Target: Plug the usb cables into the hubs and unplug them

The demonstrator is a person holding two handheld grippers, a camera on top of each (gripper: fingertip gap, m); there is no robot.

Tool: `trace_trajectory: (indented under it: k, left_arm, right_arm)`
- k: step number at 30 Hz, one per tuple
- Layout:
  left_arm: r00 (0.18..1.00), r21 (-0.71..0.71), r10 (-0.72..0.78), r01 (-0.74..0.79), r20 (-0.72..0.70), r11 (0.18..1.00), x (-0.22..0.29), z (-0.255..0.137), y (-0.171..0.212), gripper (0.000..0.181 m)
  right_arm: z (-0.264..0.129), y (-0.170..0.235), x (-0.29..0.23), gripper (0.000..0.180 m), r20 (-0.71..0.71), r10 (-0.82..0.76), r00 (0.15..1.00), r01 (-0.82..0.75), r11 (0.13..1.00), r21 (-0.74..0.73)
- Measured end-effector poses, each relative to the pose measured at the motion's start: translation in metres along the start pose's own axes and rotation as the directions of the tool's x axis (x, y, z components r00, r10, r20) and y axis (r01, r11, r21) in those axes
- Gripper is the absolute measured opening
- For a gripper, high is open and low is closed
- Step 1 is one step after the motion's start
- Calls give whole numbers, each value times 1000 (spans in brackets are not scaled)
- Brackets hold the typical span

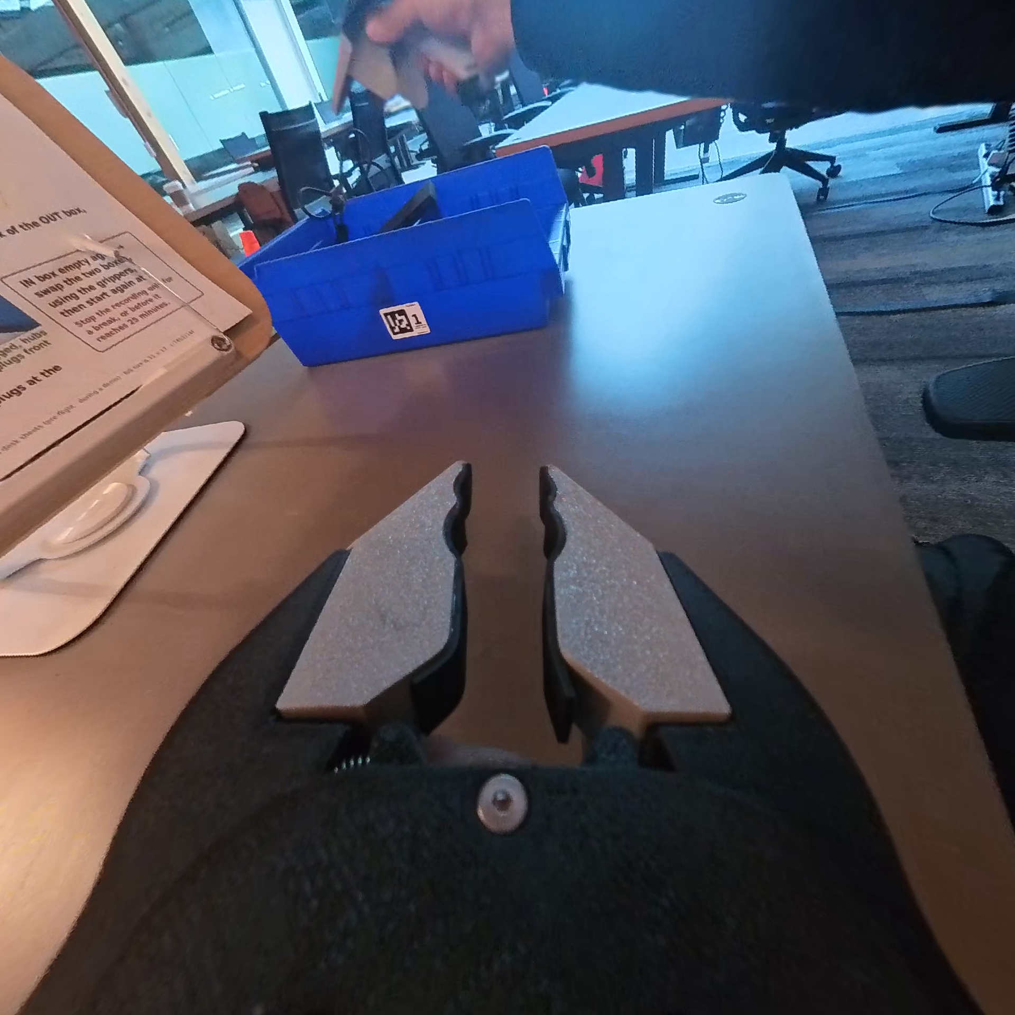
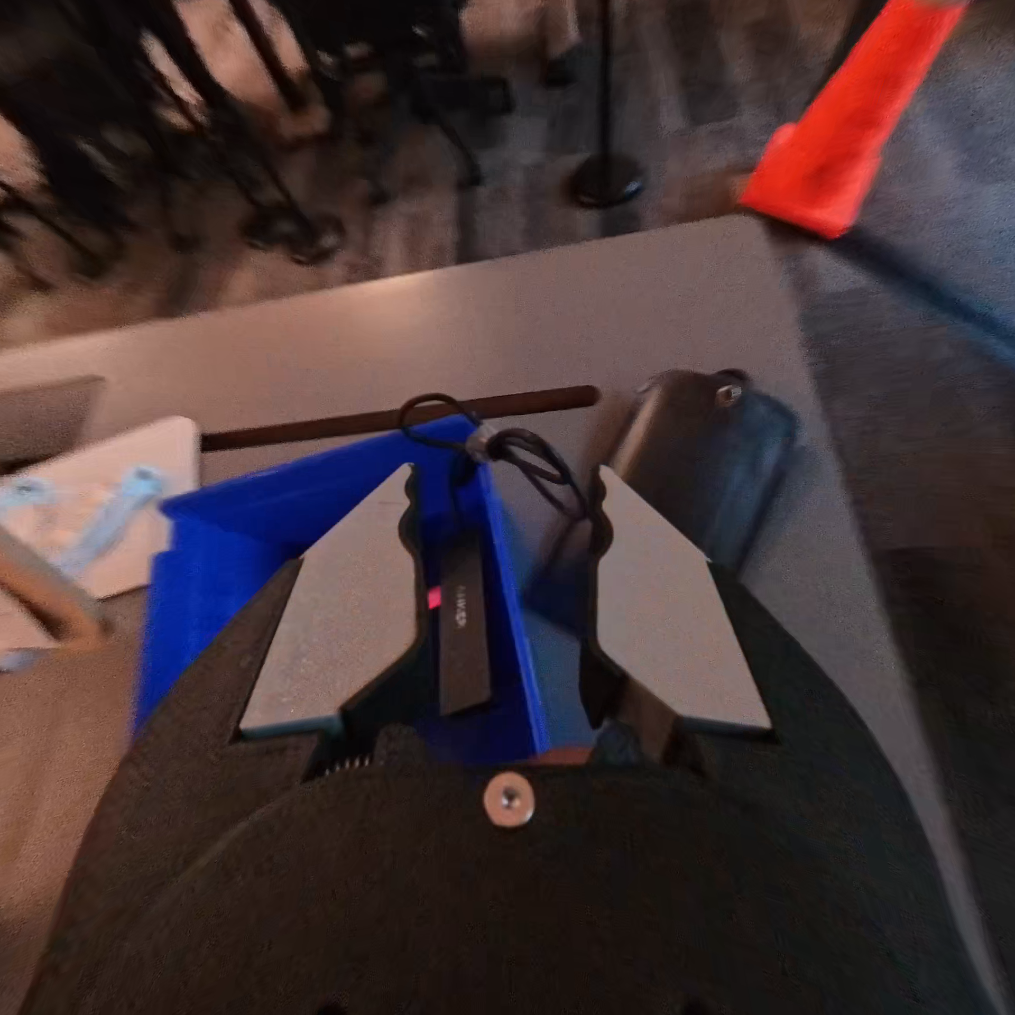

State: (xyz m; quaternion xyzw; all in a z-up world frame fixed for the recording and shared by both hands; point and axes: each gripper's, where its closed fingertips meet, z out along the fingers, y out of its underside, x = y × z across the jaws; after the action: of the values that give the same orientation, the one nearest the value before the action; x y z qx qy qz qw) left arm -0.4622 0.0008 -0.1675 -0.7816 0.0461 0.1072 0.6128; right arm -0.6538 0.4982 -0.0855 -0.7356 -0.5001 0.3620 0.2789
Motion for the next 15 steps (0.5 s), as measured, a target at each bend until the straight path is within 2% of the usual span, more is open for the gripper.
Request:
trace_trajectory:
  k: [2,3,5,8,9,11,14,15]
  left_arm:
    - [1000,-5,4,-4,10,1000,-3,1,1,22]
    - [1000,-11,11,-11,19,1000,-5,2,2,22]
    - [1000,-19,15,-15,21,1000,-6,4,3,22]
    - [1000,-19,-11,12,12,1000,-8,5,3,22]
    - [1000,-15,-22,22,3,1000,-7,4,3,22]
    - [999,-1,-34,34,-8,999,-6,4,1,21]
    - [999,-4,-36,36,-10,999,-5,4,1,21]
    - [999,-4,-33,32,-10,999,-5,4,1,21]
  right_arm:
    - [10,6,2,60,147,107,983,-110,994,13]
    - [16,11,7,61,166,130,978,-133,991,4]
    - [30,25,18,74,144,108,984,-103,994,-44]
    - [44,38,17,57,148,39,988,-21,993,-120]
    - [44,36,16,40,146,6,989,12,992,-122]
    - [36,25,10,24,130,-106,986,118,990,-82]
    - [12,-2,-30,1,189,-250,950,251,968,21]
    - [6,-5,-45,1,195,-320,927,322,947,22]
